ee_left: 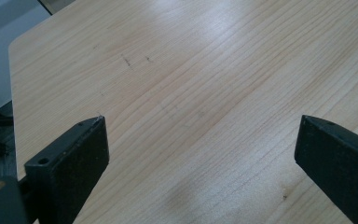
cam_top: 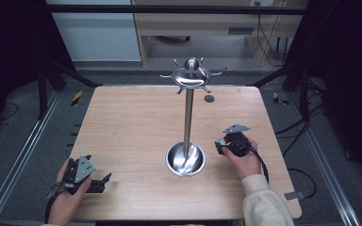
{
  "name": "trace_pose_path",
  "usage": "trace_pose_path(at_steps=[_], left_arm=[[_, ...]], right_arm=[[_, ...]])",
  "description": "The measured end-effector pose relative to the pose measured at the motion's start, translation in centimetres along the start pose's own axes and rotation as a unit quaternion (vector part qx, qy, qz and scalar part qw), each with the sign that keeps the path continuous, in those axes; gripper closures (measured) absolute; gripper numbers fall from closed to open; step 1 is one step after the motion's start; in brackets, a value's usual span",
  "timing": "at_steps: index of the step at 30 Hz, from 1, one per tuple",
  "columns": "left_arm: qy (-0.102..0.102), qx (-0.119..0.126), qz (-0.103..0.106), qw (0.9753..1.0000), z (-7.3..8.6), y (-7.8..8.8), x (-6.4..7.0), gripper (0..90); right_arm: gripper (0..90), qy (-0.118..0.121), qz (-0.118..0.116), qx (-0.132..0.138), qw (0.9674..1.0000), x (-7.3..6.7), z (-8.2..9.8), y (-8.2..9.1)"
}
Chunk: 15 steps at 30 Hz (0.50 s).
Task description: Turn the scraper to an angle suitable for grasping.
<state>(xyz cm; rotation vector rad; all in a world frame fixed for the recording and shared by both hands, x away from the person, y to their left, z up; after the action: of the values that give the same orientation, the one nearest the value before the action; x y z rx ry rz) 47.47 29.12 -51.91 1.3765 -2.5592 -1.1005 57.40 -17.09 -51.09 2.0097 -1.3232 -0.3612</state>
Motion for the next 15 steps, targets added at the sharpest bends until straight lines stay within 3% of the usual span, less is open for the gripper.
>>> trace_pose_path(at_steps=[6,7,10,15], left_arm=[[0.001,0.0,0.0,1.0,0.0,0.0,0.0,2.8],[0.001,0.0,0.0,1.0,0.0,0.0,0.0,2.8],[-0.002,-0.002,0.001,1.0,0.0,0.0,0.0,2.8],[-0.001,-0.002,0.0,1.0,0.0,0.0,0.0,2.8]], right_arm=[[64.4,0.024,-0.023,-0.016,0.9993,-1.3,0.0,-0.7],[64.4,0.024,-0.023,-0.016,0.9993,-1.3,0.0,-0.7],[81.9,0.031,-0.029,-0.03,0.9987,-1.5,0.5,-0.9],[90.0,0.03,-0.037,-0.045,0.9979,-1.7,0.8,-1.1]])
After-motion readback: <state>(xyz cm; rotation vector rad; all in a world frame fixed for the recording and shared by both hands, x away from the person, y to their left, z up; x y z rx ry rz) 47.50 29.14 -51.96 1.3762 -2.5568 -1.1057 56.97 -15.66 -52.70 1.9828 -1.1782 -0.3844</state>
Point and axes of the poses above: each handheld gripper's, and its own axes: y roughly backward along the jaws, z roughly out of its underside, x roughly to its right, the point moved 7 cm from there along -y, roughly forward along the jaws, and after that the axes turned 3 degrees about z, right-handed, at the moved point
